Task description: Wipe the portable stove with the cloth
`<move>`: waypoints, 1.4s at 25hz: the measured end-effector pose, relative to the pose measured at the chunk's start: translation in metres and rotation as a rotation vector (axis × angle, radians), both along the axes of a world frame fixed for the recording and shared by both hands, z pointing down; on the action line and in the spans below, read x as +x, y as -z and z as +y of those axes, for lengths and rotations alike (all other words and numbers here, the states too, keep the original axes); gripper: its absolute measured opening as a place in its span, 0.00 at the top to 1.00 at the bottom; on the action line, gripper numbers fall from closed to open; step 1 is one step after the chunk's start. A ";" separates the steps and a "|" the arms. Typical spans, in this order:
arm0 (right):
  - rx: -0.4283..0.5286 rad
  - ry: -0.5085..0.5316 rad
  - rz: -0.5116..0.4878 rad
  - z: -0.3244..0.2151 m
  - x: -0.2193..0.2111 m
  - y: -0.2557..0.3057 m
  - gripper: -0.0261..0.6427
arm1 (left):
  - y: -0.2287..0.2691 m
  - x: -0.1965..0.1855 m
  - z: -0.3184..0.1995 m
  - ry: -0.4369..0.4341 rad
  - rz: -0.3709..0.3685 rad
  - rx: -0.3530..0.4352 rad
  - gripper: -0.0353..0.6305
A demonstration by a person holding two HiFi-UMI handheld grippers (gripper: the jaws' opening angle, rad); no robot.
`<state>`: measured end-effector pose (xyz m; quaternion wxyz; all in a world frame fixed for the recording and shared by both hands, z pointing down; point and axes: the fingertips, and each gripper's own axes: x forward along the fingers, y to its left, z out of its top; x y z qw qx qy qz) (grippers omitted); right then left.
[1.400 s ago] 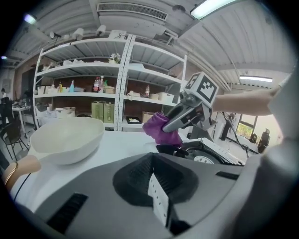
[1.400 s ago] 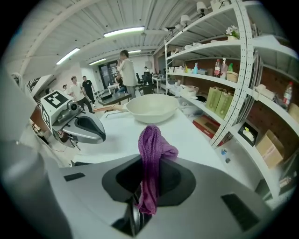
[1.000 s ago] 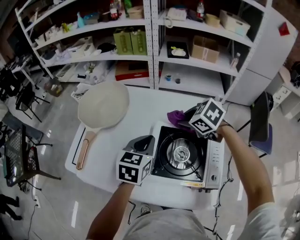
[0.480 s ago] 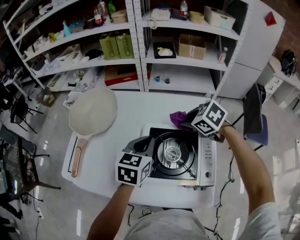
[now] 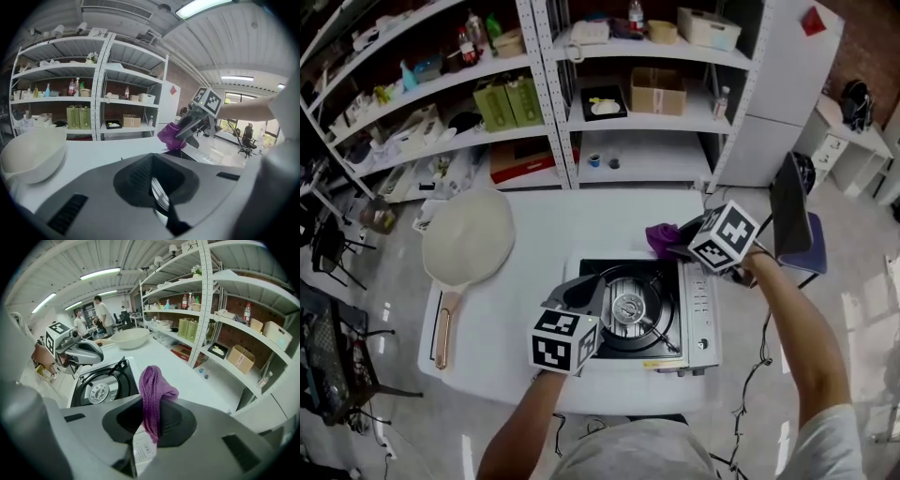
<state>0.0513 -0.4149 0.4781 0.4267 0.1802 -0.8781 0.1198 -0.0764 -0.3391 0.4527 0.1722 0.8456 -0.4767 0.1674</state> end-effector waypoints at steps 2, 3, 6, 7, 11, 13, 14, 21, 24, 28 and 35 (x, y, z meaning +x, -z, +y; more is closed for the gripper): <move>0.006 -0.020 0.000 0.000 0.007 0.001 0.87 | 0.001 0.002 0.000 -0.006 0.002 -0.003 0.94; 0.013 -0.031 -0.005 0.000 0.008 0.002 0.87 | 0.001 0.003 0.000 -0.009 0.002 -0.005 0.94; 0.051 -0.074 -0.044 0.000 0.011 0.013 0.87 | 0.003 0.003 0.000 -0.013 0.003 -0.005 0.94; 0.068 -0.088 -0.060 0.000 0.010 0.018 0.87 | 0.005 0.002 0.000 -0.011 0.003 -0.003 0.94; 0.160 -0.163 -0.106 0.006 0.012 0.044 0.87 | 0.013 -0.006 0.004 -0.002 0.001 0.017 0.94; 0.191 -0.207 -0.141 0.012 0.014 0.058 0.87 | 0.019 -0.010 0.008 -0.001 -0.003 0.031 0.94; 0.200 -0.225 -0.159 0.017 0.015 0.064 0.87 | 0.022 -0.012 0.010 -0.002 -0.005 0.038 0.94; 0.259 -0.323 -0.226 0.065 0.018 0.094 0.87 | 0.038 -0.024 0.034 -0.013 -0.015 0.072 0.94; 0.287 -0.363 -0.244 0.087 0.020 0.100 0.87 | 0.044 -0.029 0.044 -0.016 -0.011 0.085 0.94; 0.333 -0.420 -0.277 0.120 0.020 0.103 0.87 | 0.045 -0.033 0.064 -0.024 -0.015 0.104 0.94; 0.391 -0.504 -0.321 0.167 0.010 0.104 0.87 | 0.046 -0.046 0.094 -0.027 -0.017 0.112 0.94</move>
